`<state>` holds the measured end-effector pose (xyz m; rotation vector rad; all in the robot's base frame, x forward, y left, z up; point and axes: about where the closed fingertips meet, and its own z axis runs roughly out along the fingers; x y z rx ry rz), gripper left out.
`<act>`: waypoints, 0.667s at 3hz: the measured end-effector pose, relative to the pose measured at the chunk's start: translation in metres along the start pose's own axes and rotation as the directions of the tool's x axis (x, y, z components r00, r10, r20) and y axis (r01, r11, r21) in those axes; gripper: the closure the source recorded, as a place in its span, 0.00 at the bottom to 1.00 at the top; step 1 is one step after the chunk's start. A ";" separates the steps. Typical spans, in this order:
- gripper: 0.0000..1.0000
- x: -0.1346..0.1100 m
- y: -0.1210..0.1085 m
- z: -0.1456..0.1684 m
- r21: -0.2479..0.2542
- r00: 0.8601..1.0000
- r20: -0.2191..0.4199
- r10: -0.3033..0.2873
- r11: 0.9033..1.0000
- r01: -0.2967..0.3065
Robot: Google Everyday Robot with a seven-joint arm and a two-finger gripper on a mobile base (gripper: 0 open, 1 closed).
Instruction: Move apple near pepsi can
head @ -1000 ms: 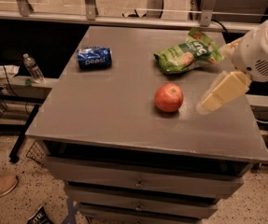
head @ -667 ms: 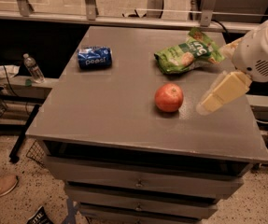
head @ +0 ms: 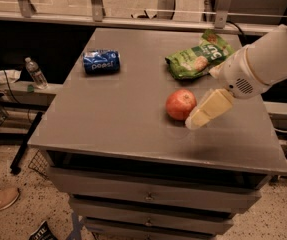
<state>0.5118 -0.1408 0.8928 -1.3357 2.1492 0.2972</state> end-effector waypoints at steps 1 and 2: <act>0.00 0.004 0.002 0.027 -0.018 0.999 0.002 0.044 0.999 -0.044; 0.00 0.002 0.000 0.038 -0.011 0.998 0.017 0.067 0.998 -0.067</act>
Offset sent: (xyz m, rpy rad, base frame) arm 0.0226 0.0210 -0.0429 0.0666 0.0301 -0.0784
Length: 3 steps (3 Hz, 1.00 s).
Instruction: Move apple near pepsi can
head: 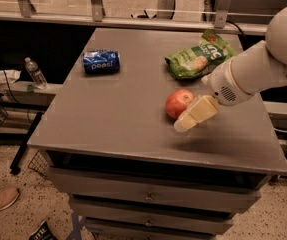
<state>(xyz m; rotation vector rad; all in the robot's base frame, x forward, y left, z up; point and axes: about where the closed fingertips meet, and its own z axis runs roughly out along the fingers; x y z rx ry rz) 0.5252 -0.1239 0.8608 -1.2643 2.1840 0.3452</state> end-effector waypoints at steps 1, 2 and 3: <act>0.00 -0.006 -0.001 0.012 -0.005 1.000 0.014 0.004 1.000 -0.004; 0.17 -0.009 0.001 0.021 -0.015 1.000 0.021 0.007 1.000 -0.007; 0.42 -0.013 0.003 0.026 -0.027 0.999 0.032 0.008 1.000 -0.007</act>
Offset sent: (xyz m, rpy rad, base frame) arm 0.0147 0.0228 -0.0198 0.0409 0.0119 0.0043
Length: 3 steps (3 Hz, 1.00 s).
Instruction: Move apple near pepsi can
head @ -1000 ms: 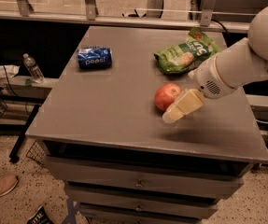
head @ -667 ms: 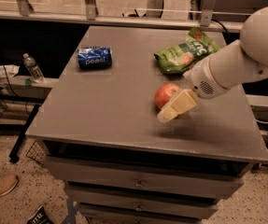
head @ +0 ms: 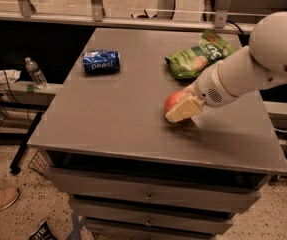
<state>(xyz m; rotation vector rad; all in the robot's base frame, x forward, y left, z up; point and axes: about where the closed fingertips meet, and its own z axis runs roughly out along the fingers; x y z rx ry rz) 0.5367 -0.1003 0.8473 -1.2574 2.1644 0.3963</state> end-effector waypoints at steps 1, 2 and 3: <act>0.65 -0.013 -0.001 -0.001 -0.004 0.999 0.049 -0.007 1.000 0.008; 0.88 -0.039 -0.008 -0.005 0.009 0.986 0.167 -0.005 1.000 0.003; 1.00 -0.043 -0.006 -0.005 0.009 0.984 0.177 -0.004 1.000 0.002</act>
Offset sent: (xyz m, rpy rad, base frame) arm 0.0418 0.0337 0.0625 0.3011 -0.1957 -0.0233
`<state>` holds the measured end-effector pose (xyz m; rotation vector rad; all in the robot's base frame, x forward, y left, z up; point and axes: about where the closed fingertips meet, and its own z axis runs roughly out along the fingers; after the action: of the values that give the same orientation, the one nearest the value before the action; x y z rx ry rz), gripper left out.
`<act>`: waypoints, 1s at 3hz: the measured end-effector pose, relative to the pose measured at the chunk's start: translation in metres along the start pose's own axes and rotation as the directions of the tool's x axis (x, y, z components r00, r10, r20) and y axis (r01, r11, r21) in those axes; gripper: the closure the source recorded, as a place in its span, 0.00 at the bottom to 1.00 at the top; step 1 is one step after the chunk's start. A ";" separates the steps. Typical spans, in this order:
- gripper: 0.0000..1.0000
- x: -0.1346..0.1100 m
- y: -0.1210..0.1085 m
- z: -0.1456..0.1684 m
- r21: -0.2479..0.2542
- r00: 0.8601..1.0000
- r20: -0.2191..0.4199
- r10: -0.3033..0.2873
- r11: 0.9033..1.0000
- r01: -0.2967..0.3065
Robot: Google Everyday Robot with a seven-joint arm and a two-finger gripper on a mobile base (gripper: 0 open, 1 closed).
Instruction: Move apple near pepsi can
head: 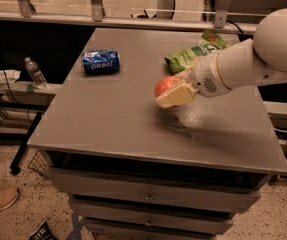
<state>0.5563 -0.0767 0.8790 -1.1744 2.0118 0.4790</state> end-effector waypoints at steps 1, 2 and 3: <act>1.00 0.000 0.000 0.000 0.000 1.000 -0.001 -0.001 1.000 0.001; 1.00 -0.028 -0.012 0.021 0.002 0.998 0.025 -0.049 0.999 0.049; 1.00 -0.063 -0.035 0.053 0.008 0.993 0.057 -0.101 0.995 0.101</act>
Offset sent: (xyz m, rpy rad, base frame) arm 0.0791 0.0597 0.0206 0.0065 -0.1240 0.0820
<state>0.6269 -0.0249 0.8938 -1.2389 1.8935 0.4518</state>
